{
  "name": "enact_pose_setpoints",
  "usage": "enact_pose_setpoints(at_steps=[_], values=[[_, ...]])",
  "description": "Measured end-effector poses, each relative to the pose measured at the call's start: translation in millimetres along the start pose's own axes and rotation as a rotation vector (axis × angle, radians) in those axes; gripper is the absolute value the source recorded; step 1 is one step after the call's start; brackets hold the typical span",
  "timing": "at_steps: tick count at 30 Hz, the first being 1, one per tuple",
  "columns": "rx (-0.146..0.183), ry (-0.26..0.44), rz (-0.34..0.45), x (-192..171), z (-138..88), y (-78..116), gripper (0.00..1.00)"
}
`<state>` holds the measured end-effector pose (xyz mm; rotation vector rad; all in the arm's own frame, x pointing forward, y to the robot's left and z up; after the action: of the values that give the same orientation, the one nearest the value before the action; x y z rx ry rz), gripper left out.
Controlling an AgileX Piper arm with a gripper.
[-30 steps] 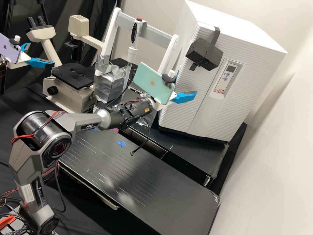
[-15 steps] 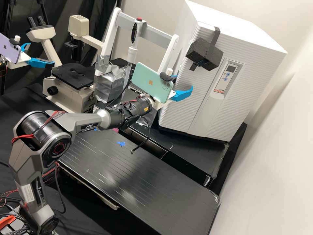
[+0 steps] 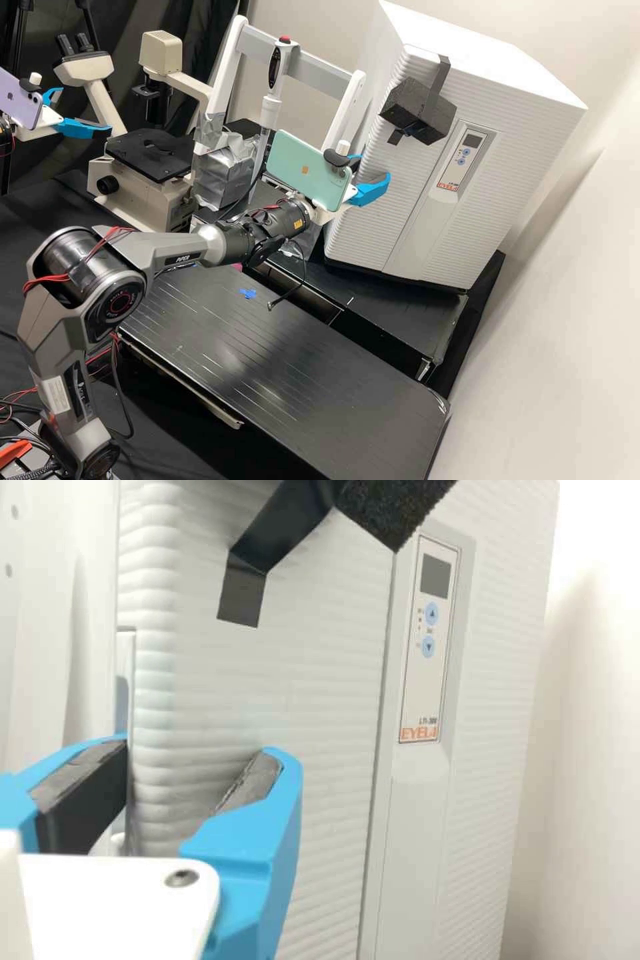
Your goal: Open the door
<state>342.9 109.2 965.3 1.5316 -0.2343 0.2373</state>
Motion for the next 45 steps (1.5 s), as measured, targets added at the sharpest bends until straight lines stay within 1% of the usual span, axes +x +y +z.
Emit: enact_pose_setpoints(at_steps=[2,10,15,16,19,20,21,22,24,27,32,33,39,41,42,45], values=[[0.003,0.001,-0.002,-0.7,0.7,0.2,0.0],[-0.01,0.014,-0.015,-8.7,6.0,5.2,0.0],[-0.006,0.016,-0.007,-17.1,13.3,12.2,0.0],[-0.012,0.019,-0.006,-18.1,13.6,13.3,0.0],[0.002,0.016,-0.002,-19.8,15.0,14.3,0.0],[0.002,0.016,-0.001,-19.8,15.2,14.5,0.0],[-0.003,0.02,0.0,-20.8,16.5,15.3,0.0],[-0.013,0.038,0.006,-24.2,19.6,17.4,0.0],[0.006,0.042,0.024,-32.3,29.0,23.8,0.0],[0.025,0.044,0.048,-46.2,38.9,31.0,0.0],[0.065,0.026,0.112,-67.2,55.1,43.6,0.0],[0.079,0.026,0.131,-71.7,58.1,46.5,0.0],[0.099,0.016,0.186,-81.6,69.2,54.7,0.0],[0.098,0.012,0.196,-83.6,72.2,55.9,0.0],[0.098,0.009,0.198,-84.2,73.2,56.0,1.0],[0.098,0.004,0.219,-88.1,78.4,58.5,1.0]])
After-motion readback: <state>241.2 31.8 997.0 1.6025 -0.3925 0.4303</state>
